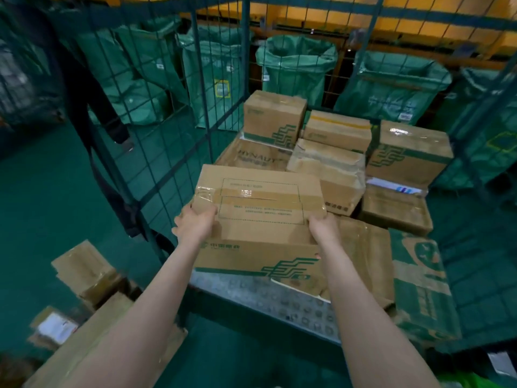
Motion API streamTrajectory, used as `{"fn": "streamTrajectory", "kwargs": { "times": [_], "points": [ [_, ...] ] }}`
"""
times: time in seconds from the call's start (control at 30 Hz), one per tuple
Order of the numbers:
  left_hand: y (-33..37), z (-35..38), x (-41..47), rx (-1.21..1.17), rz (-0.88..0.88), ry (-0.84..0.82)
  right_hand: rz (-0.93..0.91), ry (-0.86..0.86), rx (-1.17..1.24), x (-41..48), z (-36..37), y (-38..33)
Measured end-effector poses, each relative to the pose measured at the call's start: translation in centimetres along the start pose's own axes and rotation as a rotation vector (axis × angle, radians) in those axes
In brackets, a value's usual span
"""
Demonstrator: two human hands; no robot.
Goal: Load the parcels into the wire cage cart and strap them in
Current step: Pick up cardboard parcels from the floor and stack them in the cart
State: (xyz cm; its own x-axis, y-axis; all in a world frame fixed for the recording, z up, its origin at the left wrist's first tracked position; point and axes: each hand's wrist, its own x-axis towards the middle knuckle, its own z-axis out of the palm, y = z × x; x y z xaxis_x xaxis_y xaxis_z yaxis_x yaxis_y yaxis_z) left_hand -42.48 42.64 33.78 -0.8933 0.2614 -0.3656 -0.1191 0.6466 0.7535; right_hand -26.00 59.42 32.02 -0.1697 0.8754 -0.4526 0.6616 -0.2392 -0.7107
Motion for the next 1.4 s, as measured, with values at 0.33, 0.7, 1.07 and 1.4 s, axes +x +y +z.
{"fn": "streamTrajectory", "kwargs": {
  "times": [0.33,0.7,1.07,1.4],
  "points": [
    [5.7,3.2,8.9,0.057,-0.067,0.08,0.044,-0.098,-0.002,10.2,3.8,-6.2],
    [11.1,5.6,14.7,0.03,-0.061,0.141,-0.006,-0.159,0.045,19.2,6.8,-10.5],
    [15.0,6.7,20.5,0.064,0.006,0.144,0.054,-0.16,0.141,23.7,9.1,-14.1],
    [18.9,8.6,30.2,0.088,0.055,0.052,0.049,-0.068,0.211,29.6,12.2,-19.2]
  ]
}}
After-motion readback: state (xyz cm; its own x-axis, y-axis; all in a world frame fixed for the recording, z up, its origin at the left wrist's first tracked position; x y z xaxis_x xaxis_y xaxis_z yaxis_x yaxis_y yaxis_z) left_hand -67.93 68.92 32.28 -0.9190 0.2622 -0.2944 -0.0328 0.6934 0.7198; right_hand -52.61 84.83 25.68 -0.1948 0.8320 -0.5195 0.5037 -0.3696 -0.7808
